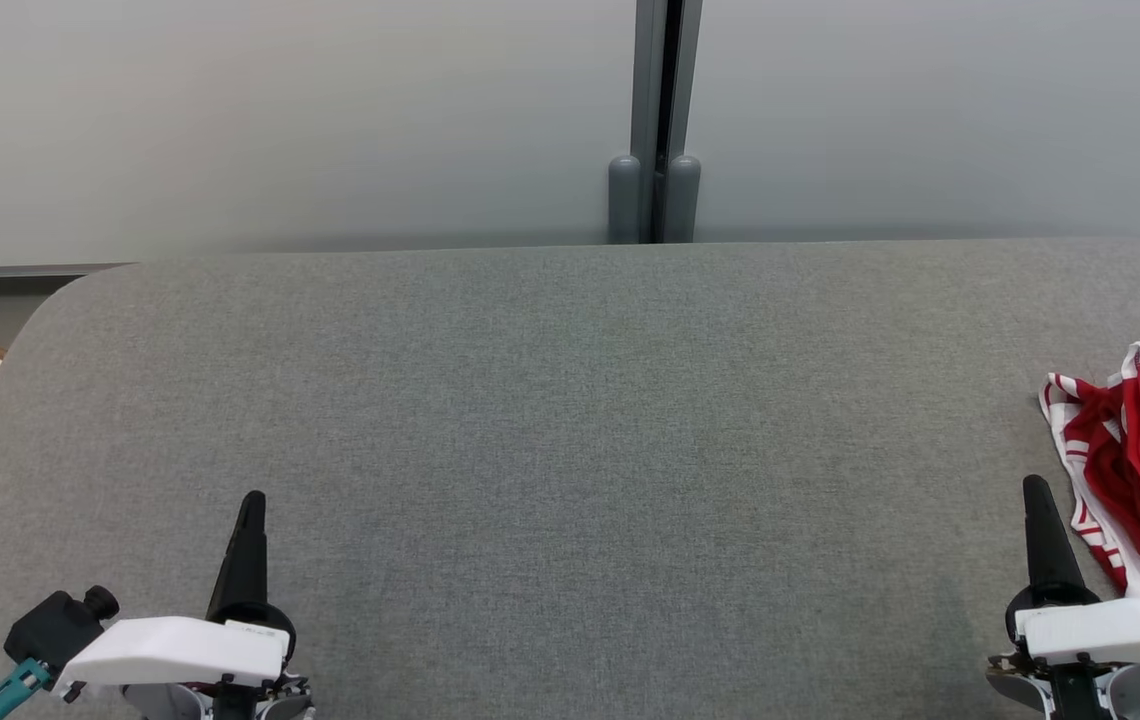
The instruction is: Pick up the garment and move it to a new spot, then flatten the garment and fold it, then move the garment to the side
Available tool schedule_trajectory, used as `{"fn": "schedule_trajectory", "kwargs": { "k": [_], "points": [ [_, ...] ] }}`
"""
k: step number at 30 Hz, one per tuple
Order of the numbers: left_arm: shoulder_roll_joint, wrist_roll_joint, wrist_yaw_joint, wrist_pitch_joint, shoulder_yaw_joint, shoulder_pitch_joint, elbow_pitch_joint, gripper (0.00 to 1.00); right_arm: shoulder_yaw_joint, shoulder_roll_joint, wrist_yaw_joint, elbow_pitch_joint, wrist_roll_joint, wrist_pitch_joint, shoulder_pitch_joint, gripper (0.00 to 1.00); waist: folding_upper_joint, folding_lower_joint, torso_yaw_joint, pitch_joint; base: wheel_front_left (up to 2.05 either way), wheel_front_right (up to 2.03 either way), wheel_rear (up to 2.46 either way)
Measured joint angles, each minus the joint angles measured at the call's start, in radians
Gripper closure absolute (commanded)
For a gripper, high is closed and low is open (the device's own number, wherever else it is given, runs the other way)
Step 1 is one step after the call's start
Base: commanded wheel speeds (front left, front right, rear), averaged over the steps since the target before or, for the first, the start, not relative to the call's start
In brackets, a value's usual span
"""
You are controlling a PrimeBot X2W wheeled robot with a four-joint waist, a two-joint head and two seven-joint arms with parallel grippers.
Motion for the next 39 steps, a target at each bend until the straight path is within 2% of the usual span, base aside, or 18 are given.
{"fn": "schedule_trajectory", "kwargs": {
  "k": [39],
  "points": [
    [0.000, -0.329, -0.037, 0.096, 0.079, -0.032, 0.008, 1.00, -0.038, -0.001, -0.001, 0.000, 0.379, 0.095, -0.024, 1.00, 0.0000, 0.0000, -0.034, -0.005, 0.00, 0.00, 0.00]
  ]
}}
